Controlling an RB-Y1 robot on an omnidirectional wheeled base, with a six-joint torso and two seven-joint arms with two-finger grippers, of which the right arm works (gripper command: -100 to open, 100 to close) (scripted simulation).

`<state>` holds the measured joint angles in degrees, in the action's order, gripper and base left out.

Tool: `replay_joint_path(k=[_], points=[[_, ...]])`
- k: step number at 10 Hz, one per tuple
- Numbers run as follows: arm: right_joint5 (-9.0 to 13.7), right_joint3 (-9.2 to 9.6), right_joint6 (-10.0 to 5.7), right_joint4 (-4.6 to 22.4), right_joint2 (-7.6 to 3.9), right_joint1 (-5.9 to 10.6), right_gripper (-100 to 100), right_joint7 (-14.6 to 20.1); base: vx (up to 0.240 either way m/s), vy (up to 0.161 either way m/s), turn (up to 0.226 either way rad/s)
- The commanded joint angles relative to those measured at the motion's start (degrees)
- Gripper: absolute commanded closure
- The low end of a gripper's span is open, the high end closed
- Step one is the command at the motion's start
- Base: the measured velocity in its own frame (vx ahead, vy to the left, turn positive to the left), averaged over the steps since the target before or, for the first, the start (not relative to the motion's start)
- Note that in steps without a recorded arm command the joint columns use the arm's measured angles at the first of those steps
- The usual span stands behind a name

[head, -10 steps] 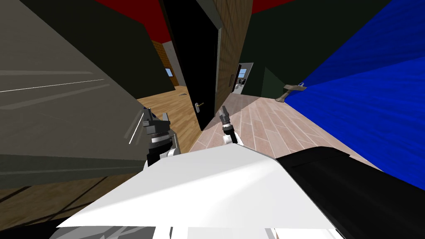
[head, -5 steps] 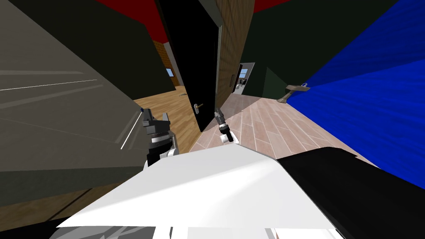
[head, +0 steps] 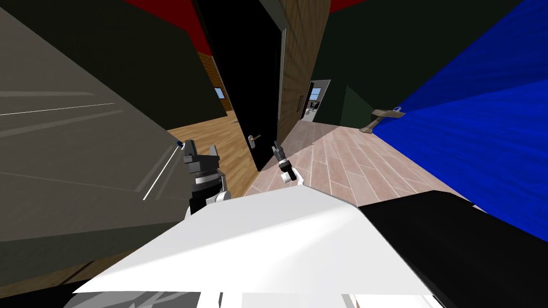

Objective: Push the door open

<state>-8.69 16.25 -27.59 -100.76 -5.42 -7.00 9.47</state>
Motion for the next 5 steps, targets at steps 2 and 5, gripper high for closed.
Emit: replay_joint_path(k=[2, 5], points=[[-0.16, 0.88, -0.36, 2.37, 0.1, 1.15, -100, 0.57, 0.043, -0.025, 0.01], [-0.41, 2.85, -0.35, 7.57, -0.02, 4.41, -100, 2.47, 0.062, -0.044, 0.023]])
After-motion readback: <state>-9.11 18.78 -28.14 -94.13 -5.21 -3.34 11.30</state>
